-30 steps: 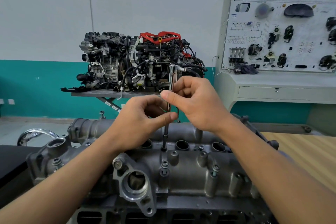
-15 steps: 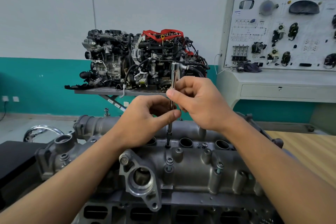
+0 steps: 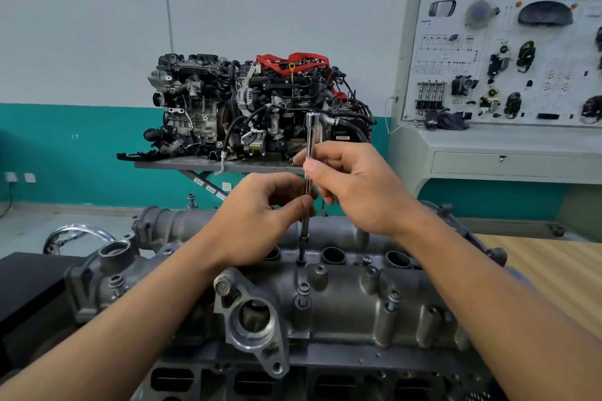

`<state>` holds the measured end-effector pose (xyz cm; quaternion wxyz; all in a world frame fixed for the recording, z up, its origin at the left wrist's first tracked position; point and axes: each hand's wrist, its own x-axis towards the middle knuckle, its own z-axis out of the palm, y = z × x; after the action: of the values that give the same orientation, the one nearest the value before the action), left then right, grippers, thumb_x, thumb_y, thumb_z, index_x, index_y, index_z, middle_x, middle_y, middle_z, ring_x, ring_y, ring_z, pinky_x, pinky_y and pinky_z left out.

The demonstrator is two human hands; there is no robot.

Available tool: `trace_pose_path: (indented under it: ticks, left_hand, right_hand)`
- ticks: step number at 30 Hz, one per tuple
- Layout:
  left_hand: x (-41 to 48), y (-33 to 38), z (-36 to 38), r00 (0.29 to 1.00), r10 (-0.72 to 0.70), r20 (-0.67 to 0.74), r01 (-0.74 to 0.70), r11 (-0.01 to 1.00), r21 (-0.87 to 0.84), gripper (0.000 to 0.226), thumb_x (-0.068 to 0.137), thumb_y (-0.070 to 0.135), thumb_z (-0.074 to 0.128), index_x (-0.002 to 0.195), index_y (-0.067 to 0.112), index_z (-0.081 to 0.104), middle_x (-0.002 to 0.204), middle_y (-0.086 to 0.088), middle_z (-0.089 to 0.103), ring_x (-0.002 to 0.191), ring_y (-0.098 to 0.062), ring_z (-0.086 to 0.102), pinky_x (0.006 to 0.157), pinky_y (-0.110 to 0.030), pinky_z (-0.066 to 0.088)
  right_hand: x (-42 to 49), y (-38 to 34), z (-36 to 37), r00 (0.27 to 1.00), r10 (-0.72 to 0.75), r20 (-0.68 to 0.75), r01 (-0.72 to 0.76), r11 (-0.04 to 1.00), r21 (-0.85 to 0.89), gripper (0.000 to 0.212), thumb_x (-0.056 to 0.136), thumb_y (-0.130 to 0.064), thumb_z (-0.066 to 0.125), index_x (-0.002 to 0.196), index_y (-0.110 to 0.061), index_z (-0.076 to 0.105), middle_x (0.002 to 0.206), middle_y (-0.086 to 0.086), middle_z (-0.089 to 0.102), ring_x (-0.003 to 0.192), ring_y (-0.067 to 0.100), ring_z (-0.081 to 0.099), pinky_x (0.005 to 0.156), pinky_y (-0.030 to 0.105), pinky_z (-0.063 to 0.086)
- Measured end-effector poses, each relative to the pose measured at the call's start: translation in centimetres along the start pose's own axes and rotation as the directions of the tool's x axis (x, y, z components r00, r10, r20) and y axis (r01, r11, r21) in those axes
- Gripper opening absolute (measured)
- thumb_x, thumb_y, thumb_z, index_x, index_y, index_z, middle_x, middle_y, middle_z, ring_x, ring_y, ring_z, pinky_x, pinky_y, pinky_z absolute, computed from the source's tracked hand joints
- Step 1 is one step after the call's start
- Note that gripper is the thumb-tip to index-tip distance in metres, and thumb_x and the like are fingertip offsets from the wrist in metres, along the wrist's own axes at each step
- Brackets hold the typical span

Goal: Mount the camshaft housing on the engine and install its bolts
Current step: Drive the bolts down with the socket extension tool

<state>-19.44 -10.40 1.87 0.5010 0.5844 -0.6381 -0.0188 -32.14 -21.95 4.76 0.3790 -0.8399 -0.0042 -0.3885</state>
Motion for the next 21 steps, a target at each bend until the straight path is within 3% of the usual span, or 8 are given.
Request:
trace_pose_path:
  ticks: [2, 4, 7, 9, 12, 18, 21]
  left_hand:
    - [0.0, 0.0, 0.0, 1.000, -0.002, 0.004, 0.002, 1.000, -0.013, 0.017, 0.094, 0.008, 0.064, 0.092, 0.022, 0.073, 0.079, 0.013, 0.075, 0.072, 0.005, 0.067, 0.065, -0.011, 0.049]
    - [0.0, -0.1, 0.1, 1.000, -0.018, -0.004, 0.018, 0.999, -0.030, 0.012, 0.093, 0.011, 0.067, 0.092, 0.020, 0.074, 0.079, 0.008, 0.076, 0.072, 0.000, 0.068, 0.065, -0.015, 0.052]
    - [0.1, -0.1, 0.2, 0.998, -0.060, 0.013, 0.061, 0.997, -0.052, 0.004, 0.087, 0.019, 0.074, 0.089, 0.016, 0.075, 0.077, -0.001, 0.076, 0.067, -0.009, 0.065, 0.064, -0.034, 0.058]
    - [0.1, -0.2, 0.2, 0.996, -0.088, 0.019, 0.089, 0.995, -0.050, 0.003, 0.084, 0.019, 0.077, 0.085, 0.016, 0.075, 0.074, 0.000, 0.075, 0.064, -0.011, 0.064, 0.066, -0.042, 0.058]
    - [0.1, -0.2, 0.1, 0.995, -0.095, 0.013, 0.095, 0.994, -0.049, 0.008, 0.082, 0.018, 0.079, 0.084, 0.011, 0.076, 0.075, -0.009, 0.076, 0.063, -0.015, 0.065, 0.066, -0.045, 0.058]
    - [0.2, -0.2, 0.0, 0.994, -0.108, 0.013, 0.108, 0.994, -0.010, 0.018, 0.081, 0.023, 0.081, 0.073, 0.008, 0.074, 0.064, -0.005, 0.073, 0.055, -0.010, 0.063, 0.056, -0.030, 0.054]
    - [0.2, -0.4, 0.1, 0.991, -0.128, 0.027, 0.129, 0.992, -0.010, 0.021, 0.082, 0.025, 0.079, 0.076, 0.006, 0.075, 0.067, -0.007, 0.075, 0.059, -0.022, 0.069, 0.065, -0.044, 0.058]
  right_hand:
    - [-0.1, 0.0, 0.0, 1.000, 0.005, 0.003, -0.005, 0.999, -0.051, 0.022, 0.097, -0.017, 0.055, 0.089, 0.000, 0.067, 0.055, -0.010, 0.051, 0.054, 0.008, 0.045, 0.056, 0.028, 0.042]
    - [-0.1, -0.1, 0.1, 1.000, 0.004, -0.003, -0.004, 0.995, -0.100, 0.024, 0.098, -0.017, 0.056, 0.078, -0.007, 0.064, 0.053, -0.010, 0.052, 0.052, 0.006, 0.046, 0.056, 0.027, 0.041]
    - [-0.1, -0.2, 0.1, 1.000, -0.002, -0.031, -0.002, 0.988, -0.156, 0.028, 0.098, -0.019, 0.058, 0.071, -0.025, 0.057, 0.052, -0.014, 0.056, 0.050, 0.000, 0.049, 0.054, 0.019, 0.041]
    - [-0.2, -0.1, 0.1, 0.999, -0.005, -0.048, -0.004, 0.980, -0.197, 0.025, 0.098, -0.022, 0.059, 0.074, -0.026, 0.058, 0.054, -0.015, 0.057, 0.052, 0.000, 0.050, 0.054, 0.021, 0.042]
    - [-0.3, 0.0, 0.3, 0.996, -0.012, -0.087, -0.008, 0.973, -0.232, 0.020, 0.097, -0.025, 0.061, 0.077, -0.022, 0.059, 0.057, -0.007, 0.057, 0.053, 0.007, 0.050, 0.054, 0.031, 0.045]
    - [-0.4, 0.2, 0.9, 0.985, -0.038, -0.171, -0.006, 0.969, -0.247, 0.023, 0.094, -0.025, 0.064, 0.072, -0.023, 0.057, 0.047, -0.014, 0.050, 0.044, 0.002, 0.044, 0.046, 0.015, 0.037]
    - [-0.5, 0.2, 1.2, 0.977, -0.049, -0.208, -0.006, 0.967, -0.256, 0.025, 0.093, -0.023, 0.065, 0.070, -0.020, 0.057, 0.043, -0.015, 0.050, 0.040, 0.002, 0.045, 0.044, 0.012, 0.035]
